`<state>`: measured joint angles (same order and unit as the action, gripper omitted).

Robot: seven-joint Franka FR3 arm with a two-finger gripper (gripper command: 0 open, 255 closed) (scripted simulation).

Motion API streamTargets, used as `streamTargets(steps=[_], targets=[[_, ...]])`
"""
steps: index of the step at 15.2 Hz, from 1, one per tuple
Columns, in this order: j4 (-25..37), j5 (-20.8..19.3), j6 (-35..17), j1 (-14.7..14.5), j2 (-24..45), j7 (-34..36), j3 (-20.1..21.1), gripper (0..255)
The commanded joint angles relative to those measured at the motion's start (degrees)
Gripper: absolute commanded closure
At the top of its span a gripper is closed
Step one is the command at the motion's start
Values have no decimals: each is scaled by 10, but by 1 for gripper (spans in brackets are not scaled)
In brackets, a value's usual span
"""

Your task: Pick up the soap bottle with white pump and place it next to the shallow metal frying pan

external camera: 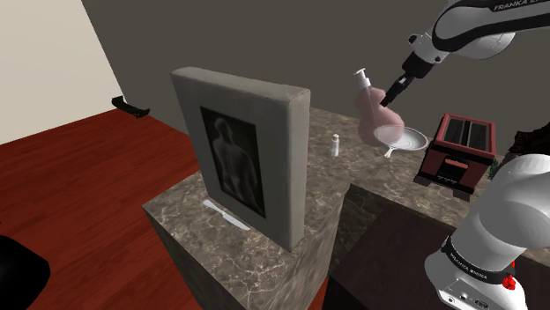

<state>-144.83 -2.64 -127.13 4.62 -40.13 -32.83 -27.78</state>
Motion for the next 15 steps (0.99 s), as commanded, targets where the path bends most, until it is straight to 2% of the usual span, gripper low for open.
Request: streamTargets(steps=[1,15], targets=[[-14,-1,-16,0,1,-2,-3,255],[-95,1,-134,-9,39,-34,-41,255]])
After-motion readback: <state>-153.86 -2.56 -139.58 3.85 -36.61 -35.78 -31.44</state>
